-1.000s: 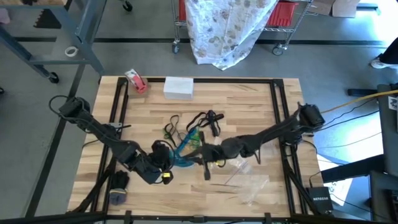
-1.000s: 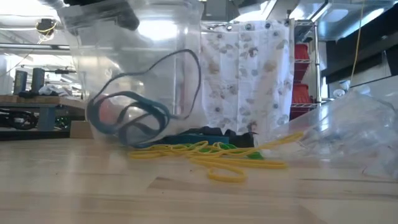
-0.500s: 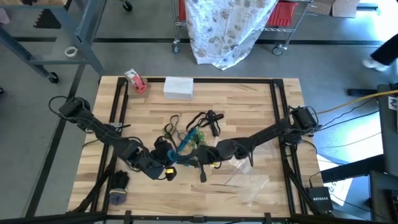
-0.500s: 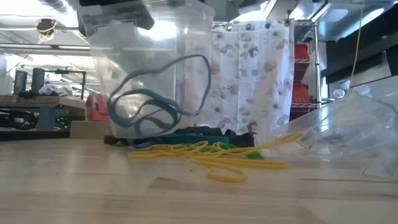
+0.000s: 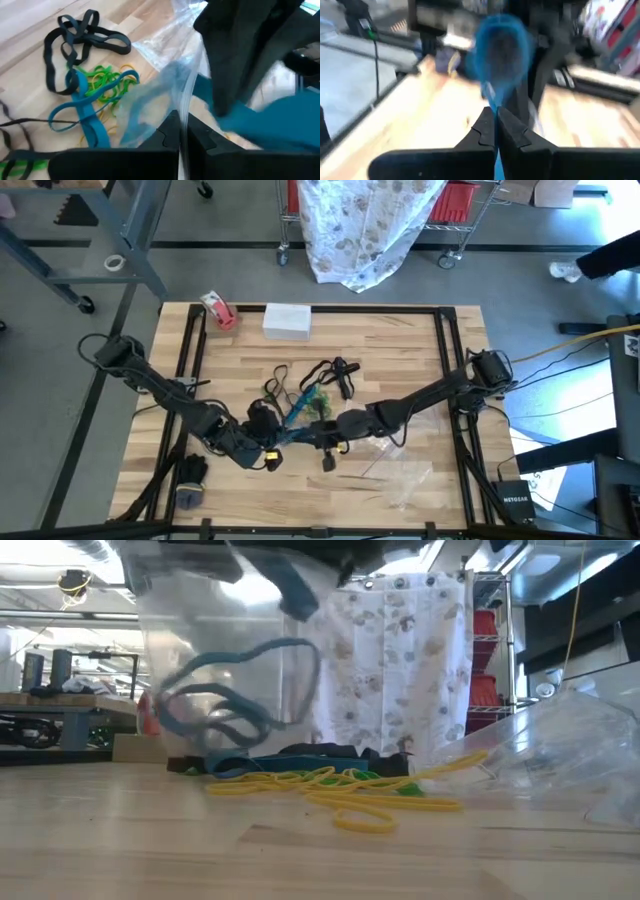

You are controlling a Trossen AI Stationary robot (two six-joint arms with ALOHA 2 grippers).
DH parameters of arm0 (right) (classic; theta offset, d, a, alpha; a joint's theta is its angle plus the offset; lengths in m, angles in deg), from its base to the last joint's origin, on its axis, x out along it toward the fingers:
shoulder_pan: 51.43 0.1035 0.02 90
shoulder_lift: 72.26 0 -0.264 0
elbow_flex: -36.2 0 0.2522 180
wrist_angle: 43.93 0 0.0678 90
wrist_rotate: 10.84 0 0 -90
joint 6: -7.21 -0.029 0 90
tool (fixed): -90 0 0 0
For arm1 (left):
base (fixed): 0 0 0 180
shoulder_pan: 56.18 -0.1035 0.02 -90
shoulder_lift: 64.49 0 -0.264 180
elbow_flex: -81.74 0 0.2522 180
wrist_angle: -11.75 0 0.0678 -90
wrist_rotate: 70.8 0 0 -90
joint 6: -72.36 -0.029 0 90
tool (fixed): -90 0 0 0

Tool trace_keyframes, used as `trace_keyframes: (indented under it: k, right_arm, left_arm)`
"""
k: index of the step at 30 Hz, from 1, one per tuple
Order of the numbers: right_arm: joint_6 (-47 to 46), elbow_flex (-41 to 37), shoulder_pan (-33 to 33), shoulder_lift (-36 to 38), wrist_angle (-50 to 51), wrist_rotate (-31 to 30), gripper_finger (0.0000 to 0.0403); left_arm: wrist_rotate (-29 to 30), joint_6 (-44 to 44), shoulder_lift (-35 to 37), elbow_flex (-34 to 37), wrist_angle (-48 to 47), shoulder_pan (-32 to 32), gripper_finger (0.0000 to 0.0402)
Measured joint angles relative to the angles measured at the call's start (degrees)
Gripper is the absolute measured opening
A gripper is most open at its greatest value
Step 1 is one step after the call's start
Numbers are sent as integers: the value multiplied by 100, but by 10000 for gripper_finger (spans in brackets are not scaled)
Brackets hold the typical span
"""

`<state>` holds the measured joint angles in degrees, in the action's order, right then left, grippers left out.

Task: Sort rubber bands
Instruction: Put the blue rubber band into the transparent zip bag

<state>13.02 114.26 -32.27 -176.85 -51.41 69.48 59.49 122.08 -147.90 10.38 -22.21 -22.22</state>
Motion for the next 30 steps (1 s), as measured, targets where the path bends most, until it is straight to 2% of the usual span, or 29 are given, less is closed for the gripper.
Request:
trace_keyframes:
  k: [4,7,12,19,22,26,30]
  right_arm:
    - [-171,-9,0,110,675,-290,1]
    - [-297,-9,0,122,904,-513,1]
    - [-822,-7,-7,122,1035,-543,1]
    - [-1290,-4,-7,122,1128,-465,1]
    - [-1306,-4,-7,122,1164,-559,1]
    - [-1418,0,-7,122,1073,-1127,1]
    - [-1595,193,-7,122,1063,-1475,1]
  left_arm:
    - [5,206,207,0,-177,64,0]
    - [14,214,293,0,-138,91,0]
    - [76,243,319,0,-158,83,0]
    - [1035,497,319,0,-138,33,0]
    - [1000,452,316,0,-69,-19,0]
    - [673,262,316,0,65,-27,0]
    - [645,281,316,0,79,-9,0]
